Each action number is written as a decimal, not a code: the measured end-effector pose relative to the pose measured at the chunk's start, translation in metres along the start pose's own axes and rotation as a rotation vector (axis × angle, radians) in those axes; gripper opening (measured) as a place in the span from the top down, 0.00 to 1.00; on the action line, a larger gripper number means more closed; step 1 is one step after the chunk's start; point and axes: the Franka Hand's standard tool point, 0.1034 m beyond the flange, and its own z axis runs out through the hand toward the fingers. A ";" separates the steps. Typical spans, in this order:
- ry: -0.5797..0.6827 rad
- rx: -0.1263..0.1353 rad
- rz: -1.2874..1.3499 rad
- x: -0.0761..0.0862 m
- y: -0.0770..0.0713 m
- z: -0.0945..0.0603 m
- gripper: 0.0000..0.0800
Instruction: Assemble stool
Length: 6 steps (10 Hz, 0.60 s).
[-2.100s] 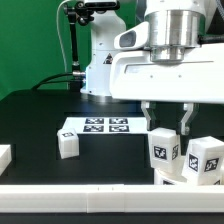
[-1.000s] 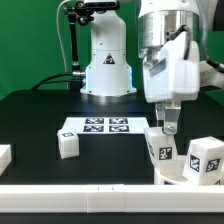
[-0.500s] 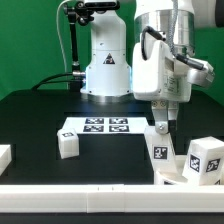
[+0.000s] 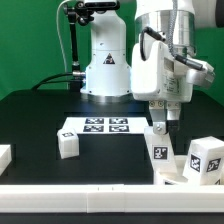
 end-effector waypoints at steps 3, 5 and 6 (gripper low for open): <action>0.001 -0.004 -0.049 -0.005 0.004 0.002 0.19; 0.007 -0.009 -0.092 -0.008 0.009 0.007 0.19; 0.011 -0.012 -0.106 -0.006 0.009 0.008 0.19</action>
Offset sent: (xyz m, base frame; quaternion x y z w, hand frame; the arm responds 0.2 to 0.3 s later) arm 0.0071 0.0091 -0.0029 0.0208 0.0318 -0.0892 0.9953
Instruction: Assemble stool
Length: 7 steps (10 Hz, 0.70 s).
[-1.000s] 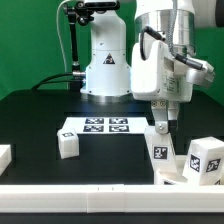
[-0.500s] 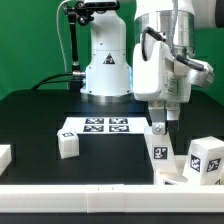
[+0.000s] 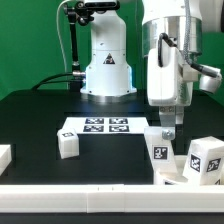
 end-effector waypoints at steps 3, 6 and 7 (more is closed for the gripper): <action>0.007 -0.001 -0.016 0.012 -0.004 0.001 0.19; 0.009 0.002 -0.021 0.013 -0.004 0.001 0.51; 0.008 0.002 -0.012 0.013 -0.005 0.001 0.55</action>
Offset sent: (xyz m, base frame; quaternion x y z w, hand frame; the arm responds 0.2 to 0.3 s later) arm 0.0035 -0.0163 0.0056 -0.0114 -0.0083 -0.0144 0.9998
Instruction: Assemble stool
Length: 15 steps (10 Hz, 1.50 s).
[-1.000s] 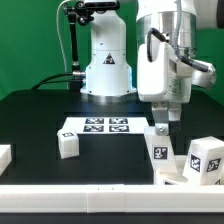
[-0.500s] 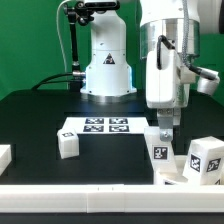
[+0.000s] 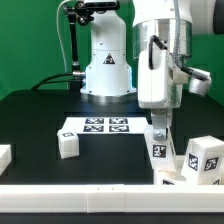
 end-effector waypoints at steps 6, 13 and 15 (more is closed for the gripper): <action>-0.021 0.021 0.369 -0.002 0.009 -0.001 0.55; -0.039 0.014 0.414 -0.002 0.013 -0.010 0.29; -0.062 0.012 0.261 0.005 0.005 -0.028 0.21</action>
Offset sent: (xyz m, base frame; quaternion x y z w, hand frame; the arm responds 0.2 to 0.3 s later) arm -0.0023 0.0010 0.0005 0.0080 -0.0215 0.2760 0.9609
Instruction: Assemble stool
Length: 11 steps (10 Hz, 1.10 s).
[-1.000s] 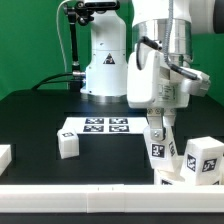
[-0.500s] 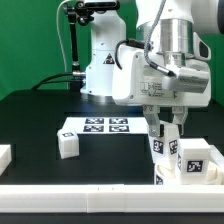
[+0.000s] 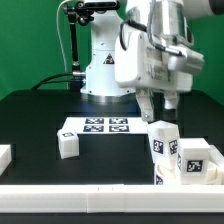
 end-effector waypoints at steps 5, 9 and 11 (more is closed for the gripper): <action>-0.010 0.009 -0.176 0.020 -0.021 -0.020 0.19; 0.017 0.005 -0.460 0.040 -0.029 -0.019 0.19; 0.033 0.009 -0.577 0.061 -0.042 -0.021 0.19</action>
Offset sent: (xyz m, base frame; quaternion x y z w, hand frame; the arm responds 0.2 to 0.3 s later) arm 0.0000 0.0000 0.0000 0.0000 0.0000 0.0000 1.0000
